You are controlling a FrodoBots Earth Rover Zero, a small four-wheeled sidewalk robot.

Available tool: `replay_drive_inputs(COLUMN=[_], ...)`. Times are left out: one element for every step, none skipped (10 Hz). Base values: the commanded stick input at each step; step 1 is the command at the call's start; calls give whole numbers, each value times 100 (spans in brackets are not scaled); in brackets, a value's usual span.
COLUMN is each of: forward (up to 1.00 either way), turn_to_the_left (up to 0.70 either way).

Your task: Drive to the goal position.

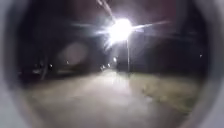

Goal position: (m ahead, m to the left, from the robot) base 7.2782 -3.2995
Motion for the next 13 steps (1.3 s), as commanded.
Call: replay_drive_inputs(forward=[85,85,85,85,85,85,85,85,85,85,85,85,85], turn_to_the_left=[8,5,5,5,6,7,8,9,10,10,7,3,3])
